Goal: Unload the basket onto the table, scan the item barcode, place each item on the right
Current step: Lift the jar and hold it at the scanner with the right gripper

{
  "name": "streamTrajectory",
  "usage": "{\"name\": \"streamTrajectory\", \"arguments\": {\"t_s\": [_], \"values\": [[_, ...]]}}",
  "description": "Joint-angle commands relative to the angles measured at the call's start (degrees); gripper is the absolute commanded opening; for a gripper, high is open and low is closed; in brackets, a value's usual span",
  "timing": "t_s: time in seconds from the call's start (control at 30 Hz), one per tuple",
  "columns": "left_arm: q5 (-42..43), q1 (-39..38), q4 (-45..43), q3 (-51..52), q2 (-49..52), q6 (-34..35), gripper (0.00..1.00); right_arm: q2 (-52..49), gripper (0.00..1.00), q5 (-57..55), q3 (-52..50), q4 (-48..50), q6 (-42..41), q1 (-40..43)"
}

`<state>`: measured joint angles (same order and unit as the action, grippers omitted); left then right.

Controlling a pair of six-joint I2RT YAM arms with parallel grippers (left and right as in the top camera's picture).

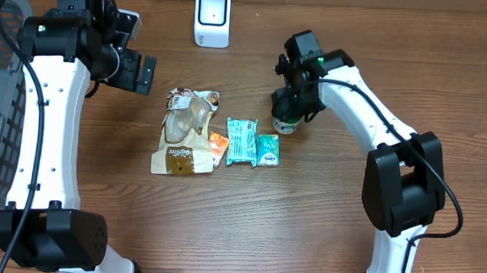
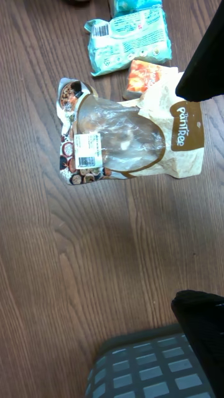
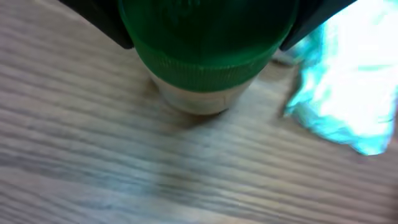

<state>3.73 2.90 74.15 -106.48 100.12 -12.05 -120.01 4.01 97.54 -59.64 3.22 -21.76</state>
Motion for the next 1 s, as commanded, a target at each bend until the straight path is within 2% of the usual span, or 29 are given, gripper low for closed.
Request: {"name": "streamTrajectory", "arguments": {"t_s": [0.0, 0.2, 0.5, 0.77, 0.87, 0.97], "values": [[0.7, 0.1, 0.2, -0.5, 0.3, -0.6, 0.99, 1.9, 0.42, 13.1, 9.2, -3.3, -2.0, 0.7], [0.8, 0.1, 0.2, -0.5, 0.3, -0.6, 1.0, 3.9, 0.4, 39.1, 17.5, -3.7, -3.7, 1.8], [0.8, 0.1, 0.2, -0.5, 0.3, -0.6, 0.99, 4.9, 0.38, 60.8, 23.6, -3.5, -9.5, 6.9], [0.8, 0.1, 0.2, -0.5, 0.3, -0.6, 1.0, 8.0, 0.38, 62.8, 23.7, -3.5, -9.2, 9.8], [0.8, 0.1, 0.2, -0.5, 0.3, -0.6, 0.99, 9.3, 0.32, 59.3, 23.7, -3.8, -9.2, 9.9], [0.8, 0.1, 0.2, -0.5, 0.3, -0.6, 0.99, 9.7, 0.32, 56.7, 23.7, -4.5, -9.2, 9.5]]}}
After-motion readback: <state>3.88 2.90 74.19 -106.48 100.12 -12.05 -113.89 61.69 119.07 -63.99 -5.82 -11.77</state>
